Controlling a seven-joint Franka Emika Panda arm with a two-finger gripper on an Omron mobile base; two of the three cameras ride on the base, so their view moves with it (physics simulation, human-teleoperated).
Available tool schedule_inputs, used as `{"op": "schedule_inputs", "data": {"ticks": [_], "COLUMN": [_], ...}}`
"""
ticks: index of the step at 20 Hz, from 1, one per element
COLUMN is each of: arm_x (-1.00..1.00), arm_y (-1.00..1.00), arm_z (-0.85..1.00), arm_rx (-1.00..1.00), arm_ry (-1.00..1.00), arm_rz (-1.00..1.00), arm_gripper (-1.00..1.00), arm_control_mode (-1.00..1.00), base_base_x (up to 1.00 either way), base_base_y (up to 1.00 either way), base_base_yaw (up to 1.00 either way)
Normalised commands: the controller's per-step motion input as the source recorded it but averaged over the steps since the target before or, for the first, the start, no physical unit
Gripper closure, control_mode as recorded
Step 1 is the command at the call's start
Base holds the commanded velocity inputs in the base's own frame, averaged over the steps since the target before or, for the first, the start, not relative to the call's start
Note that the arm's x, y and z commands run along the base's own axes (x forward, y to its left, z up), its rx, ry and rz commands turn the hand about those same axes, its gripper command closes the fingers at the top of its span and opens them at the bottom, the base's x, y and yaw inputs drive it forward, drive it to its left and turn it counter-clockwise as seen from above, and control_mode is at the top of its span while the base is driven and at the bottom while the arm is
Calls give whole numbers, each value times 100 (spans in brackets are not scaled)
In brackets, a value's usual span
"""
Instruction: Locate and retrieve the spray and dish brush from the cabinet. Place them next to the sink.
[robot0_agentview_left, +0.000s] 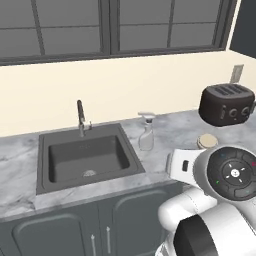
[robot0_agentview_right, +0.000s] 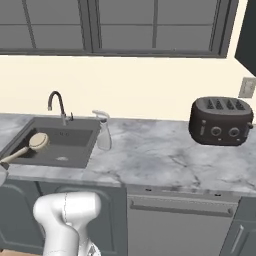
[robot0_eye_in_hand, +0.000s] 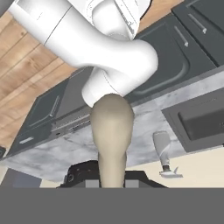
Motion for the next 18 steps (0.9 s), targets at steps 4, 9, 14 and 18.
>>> {"op": "schedule_inputs", "data": {"ticks": [4,9,14,18], "arm_x": [0,0,0,0], "arm_y": [0,0,0,0], "arm_z": [0,0,0,0], "arm_rx": [0,0,0,0], "arm_ry": [0,0,0,0], "arm_rz": [0,0,0,0], "arm_gripper": [100,100,100,100], "arm_control_mode": [100,100,100,100], "base_base_x": [36,52,47,29], "base_base_y": [-18,-29,-26,-9], "base_base_yaw": [11,8,8,5]}}
